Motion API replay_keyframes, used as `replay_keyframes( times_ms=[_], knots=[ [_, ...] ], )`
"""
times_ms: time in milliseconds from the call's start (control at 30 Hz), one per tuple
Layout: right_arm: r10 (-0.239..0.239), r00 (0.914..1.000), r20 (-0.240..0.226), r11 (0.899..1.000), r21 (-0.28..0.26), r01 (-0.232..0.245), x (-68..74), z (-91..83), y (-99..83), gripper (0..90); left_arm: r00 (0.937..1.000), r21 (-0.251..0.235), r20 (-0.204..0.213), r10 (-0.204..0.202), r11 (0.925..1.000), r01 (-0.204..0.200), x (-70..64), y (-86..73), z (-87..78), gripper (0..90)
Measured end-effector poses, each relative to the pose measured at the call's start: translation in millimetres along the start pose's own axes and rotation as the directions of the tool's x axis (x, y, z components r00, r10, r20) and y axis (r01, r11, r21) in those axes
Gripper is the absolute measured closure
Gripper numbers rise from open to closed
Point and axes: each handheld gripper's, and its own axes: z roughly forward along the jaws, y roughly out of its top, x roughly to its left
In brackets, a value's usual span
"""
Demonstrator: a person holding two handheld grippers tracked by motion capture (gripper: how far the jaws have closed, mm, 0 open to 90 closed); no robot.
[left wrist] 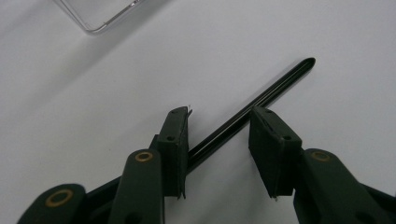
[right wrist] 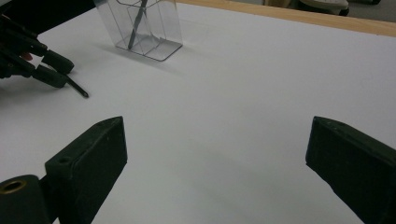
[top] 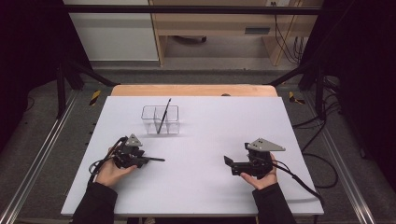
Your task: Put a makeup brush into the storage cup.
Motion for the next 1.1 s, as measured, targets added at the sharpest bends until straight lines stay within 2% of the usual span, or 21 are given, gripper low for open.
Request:
replay_keyframes(
  times_ms=[200,867,1100],
  knots=[
    [-0.001,1.0000,0.002,1.000,0.001,0.001,-0.1,-0.2,0.0,5.7,1.0000,0.015,-0.005,0.000,0.9999,0.000,-3.5,0.5,-1.7,63.5],
    [-0.007,0.9999,0.008,1.000,0.012,0.007,-0.7,1.1,-1.3,5.7,0.9983,0.039,0.055,-0.018,0.9991,0.016,-5.4,-1.4,-7.8,75.1],
    [-0.004,1.0000,0.009,1.000,0.007,0.004,-1.7,0.1,-1.2,5.7,0.9980,0.037,0.062,-0.014,0.9993,0.012,-6.9,-0.9,-9.5,78.6]
  ],
)
